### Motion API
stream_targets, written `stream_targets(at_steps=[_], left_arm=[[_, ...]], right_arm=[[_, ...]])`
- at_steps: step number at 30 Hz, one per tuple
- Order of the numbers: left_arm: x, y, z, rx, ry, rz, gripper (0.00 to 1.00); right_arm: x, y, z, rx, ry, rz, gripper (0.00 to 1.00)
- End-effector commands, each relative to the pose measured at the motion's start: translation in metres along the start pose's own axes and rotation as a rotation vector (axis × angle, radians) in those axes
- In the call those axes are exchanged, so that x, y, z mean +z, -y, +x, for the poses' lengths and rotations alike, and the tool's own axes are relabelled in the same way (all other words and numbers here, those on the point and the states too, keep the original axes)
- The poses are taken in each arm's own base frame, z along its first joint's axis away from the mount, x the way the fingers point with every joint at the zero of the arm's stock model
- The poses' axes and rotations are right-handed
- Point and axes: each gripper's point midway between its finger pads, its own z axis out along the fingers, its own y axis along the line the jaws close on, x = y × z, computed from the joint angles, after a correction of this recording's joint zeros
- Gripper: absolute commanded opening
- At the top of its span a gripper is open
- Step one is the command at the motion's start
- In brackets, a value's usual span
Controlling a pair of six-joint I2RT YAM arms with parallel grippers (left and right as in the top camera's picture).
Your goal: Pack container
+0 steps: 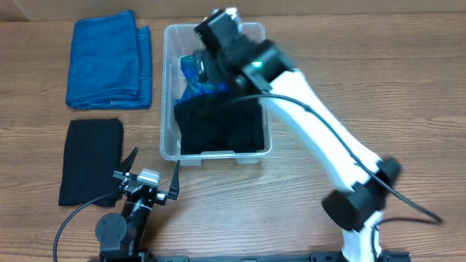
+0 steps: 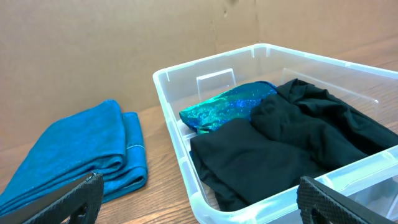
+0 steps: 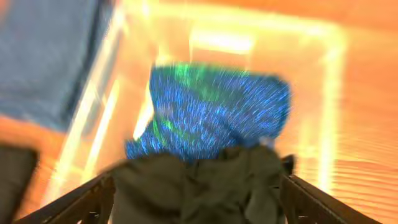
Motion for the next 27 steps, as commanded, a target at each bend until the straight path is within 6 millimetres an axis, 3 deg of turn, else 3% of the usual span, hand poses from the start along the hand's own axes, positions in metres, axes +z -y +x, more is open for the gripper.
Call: stream_targets(at_steps=[1,3,4,5,9,13,15,20,24,27], left_arm=[[0.000,-0.001,0.001,0.019,0.002,-0.005,1.00],[0.000,-0.001,0.001,0.019,0.002,-0.005,1.00],[0.000,-0.001,0.001,0.019,0.002,-0.005,1.00],[0.000,-0.001,0.001,0.019,0.002,-0.005,1.00],[0.000,-0.001,0.001,0.019,0.002,-0.005,1.00],[0.000,-0.001,0.001,0.019,0.002,-0.005,1.00],[0.000,-0.001,0.001,0.019,0.002,-0.005,1.00],[0.000,-0.001,0.001,0.019,0.002,-0.005,1.00],[0.000,-0.001,0.000,0.019,0.002,-0.005,1.00],[0.000,-0.001,0.001,0.019,0.002,-0.005,1.00]], right_arm=[[-0.054,0.070,-0.039,0.163,0.135,0.139,1.00],[-0.060,0.112,-0.040,0.253,0.125,0.200,1.00],[-0.061,0.148,-0.037,0.333,0.102,0.263,1.00],[-0.060,0.186,-0.030,0.413,0.070,0.324,1.00],[-0.061,0.296,-0.004,0.632,-0.034,0.397,1.00],[-0.071,0.386,0.030,0.804,-0.090,0.525,1.00],[-0.066,0.414,0.050,0.878,-0.146,0.541,1.00],[-0.030,0.448,0.071,0.955,-0.206,0.531,1.00],[-0.001,0.459,0.076,0.954,-0.221,0.537,1.00],[0.008,0.461,0.082,0.956,-0.240,0.539,1.00]])
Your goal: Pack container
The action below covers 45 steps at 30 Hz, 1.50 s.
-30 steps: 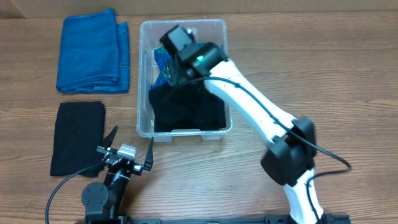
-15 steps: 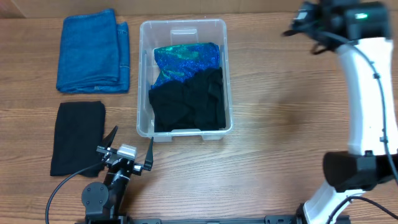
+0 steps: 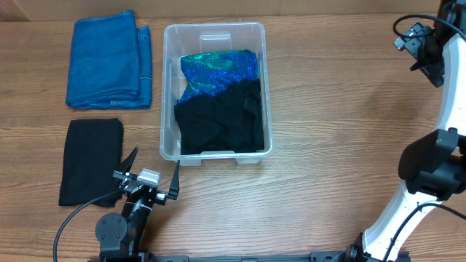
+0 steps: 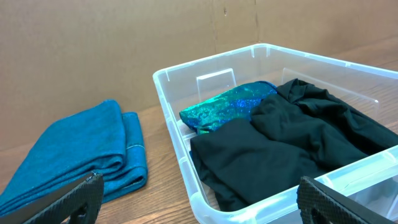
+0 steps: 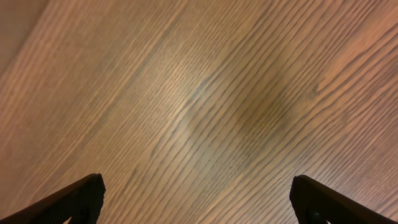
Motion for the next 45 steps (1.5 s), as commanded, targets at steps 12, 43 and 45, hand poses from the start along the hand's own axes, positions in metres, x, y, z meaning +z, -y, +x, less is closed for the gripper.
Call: stream_targets(at_steps=[12,43,45], left_arm=[[0.000,-0.001,0.001,0.019,0.002,-0.005,1.00],[0.097,-0.153,-0.184,-0.070,-0.494,-0.226,1.00],[0.114,-0.189,-0.187,-0.166,-0.517,-0.210,1.00]], right_arm=[[0.014,0.013,-0.027,0.017,0.118,0.103,1.00],[0.034,0.015,-0.020,0.008,0.078,0.130,1.00],[0.034,0.015,-0.020,0.008,0.079,0.129,1.00]])
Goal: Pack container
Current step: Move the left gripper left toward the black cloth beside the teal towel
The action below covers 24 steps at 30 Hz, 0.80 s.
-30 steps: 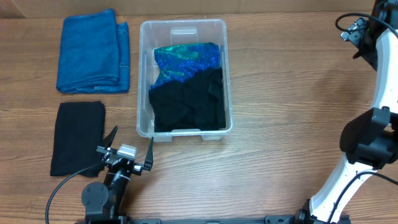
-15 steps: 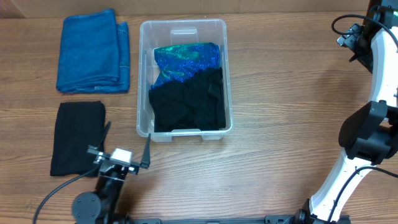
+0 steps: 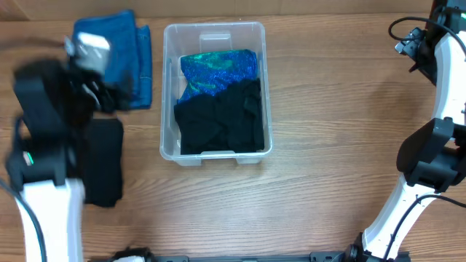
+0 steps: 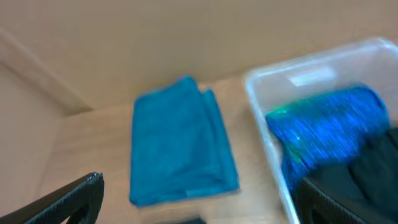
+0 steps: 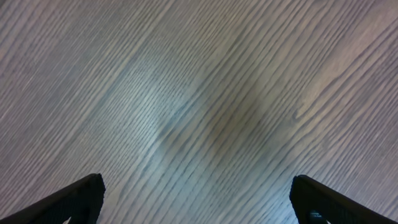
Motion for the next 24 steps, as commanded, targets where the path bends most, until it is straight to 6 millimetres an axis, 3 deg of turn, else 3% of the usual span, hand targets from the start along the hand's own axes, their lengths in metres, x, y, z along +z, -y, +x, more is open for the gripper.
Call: stream_targets(at_steps=[1,4,7,10,13,17,24], left_arm=[[0.023,-0.055,-0.030,-0.157,0.001,0.026,1.00],[0.052,-0.100,-0.031,-0.230,0.010,0.037,1.00],[0.094,-0.136,-0.012,-0.356,0.047,0.126,1.00],[0.133,-0.155,0.033,-0.452,-0.013,0.200,1.00],[0.167,-0.153,0.076,-0.480,-0.113,0.236,1.00],[0.212,-0.134,0.129,-0.447,-0.201,0.347,1.00],[0.252,-0.118,0.198,-0.550,-0.344,0.393,1.00]], right_arm=[[-0.001,0.003,-0.004,0.010,0.014,0.010,1.00],[-0.001,0.003,-0.004,0.010,0.013,0.010,1.00],[-0.001,0.003,-0.004,0.010,0.013,0.010,1.00],[-0.001,0.003,-0.004,0.010,0.013,0.010,1.00],[-0.001,0.003,-0.004,0.010,0.013,0.010,1.00],[-0.001,0.003,-0.004,0.010,0.014,0.010,1.00],[-0.001,0.003,-0.004,0.010,0.013,0.010,1.00]])
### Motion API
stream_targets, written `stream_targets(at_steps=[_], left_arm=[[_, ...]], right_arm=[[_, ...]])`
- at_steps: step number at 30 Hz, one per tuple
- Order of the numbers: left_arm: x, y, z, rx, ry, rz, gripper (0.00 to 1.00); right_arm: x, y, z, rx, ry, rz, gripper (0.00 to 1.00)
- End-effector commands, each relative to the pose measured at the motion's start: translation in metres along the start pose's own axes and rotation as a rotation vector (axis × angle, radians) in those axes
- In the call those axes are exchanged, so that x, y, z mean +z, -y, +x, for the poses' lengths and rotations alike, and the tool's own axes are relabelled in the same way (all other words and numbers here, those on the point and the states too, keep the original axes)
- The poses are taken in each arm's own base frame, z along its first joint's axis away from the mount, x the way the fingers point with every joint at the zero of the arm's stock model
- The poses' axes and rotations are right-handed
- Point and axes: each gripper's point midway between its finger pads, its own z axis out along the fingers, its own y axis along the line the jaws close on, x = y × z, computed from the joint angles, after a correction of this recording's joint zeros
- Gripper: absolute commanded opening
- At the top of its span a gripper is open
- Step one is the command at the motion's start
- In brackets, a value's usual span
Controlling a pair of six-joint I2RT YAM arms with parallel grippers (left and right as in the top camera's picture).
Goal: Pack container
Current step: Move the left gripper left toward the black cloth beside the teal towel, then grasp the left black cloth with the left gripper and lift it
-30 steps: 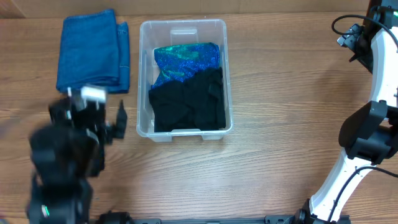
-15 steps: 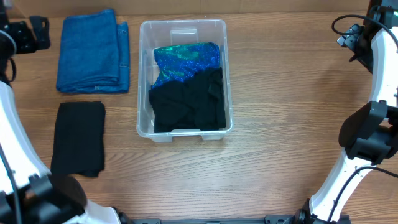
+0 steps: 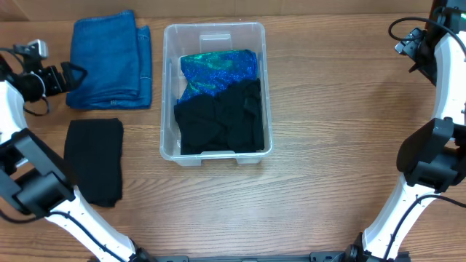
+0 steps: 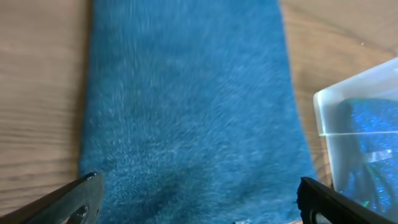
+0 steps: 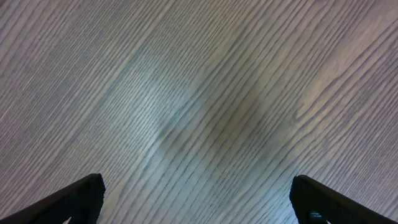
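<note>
A clear plastic container [image 3: 263, 87] stands at the table's upper middle, holding a shiny blue-green cloth [image 3: 217, 71] at its far end and a black garment [image 3: 220, 124] in front. A folded blue towel [image 3: 109, 58] lies left of it, and a folded black cloth [image 3: 93, 159] lies below the towel. My left gripper [image 3: 73, 75] hangs open at the towel's left edge; in the left wrist view the blue towel [image 4: 186, 106] fills the space between its spread fingers [image 4: 81, 193]. My right gripper [image 5: 198, 199] is open over bare wood at the far right.
The container's corner [image 4: 360, 93] shows at the right of the left wrist view. The right arm [image 3: 444, 80] stands along the table's right edge. Bare wooden tabletop [image 3: 342, 145] stretches between the container and that arm.
My left gripper has moved from over the black cloth and towel area to the left edge of the blue towel, low and close above it. The right arm has not moved.
My right gripper was open over the container's clothes while the left arm rested near the front edge. Then the right arm stood at the far right over bare wood. The left arm then rose over the left cloths and now hovers open at the blue towel.
</note>
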Motion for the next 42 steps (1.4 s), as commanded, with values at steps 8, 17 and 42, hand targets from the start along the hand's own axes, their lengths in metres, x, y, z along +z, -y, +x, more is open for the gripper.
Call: stream_targets(at_steps=[8,17,42], left_arm=[[0.019,-0.050,0.032,-0.124,-0.114,-0.202,1.00],[0.028,-0.054,0.041,-0.121,-0.135,-0.192,1.00],[-0.120,-0.025,0.100,-0.264,-0.465,-0.381,1.00]], right_arm=[[-0.001,0.003,-0.004,0.010,0.013,0.009,1.00],[-0.001,0.003,-0.003,0.010,0.012,0.009,1.00],[-0.001,0.003,-0.004,0.010,0.013,0.009,1.00]])
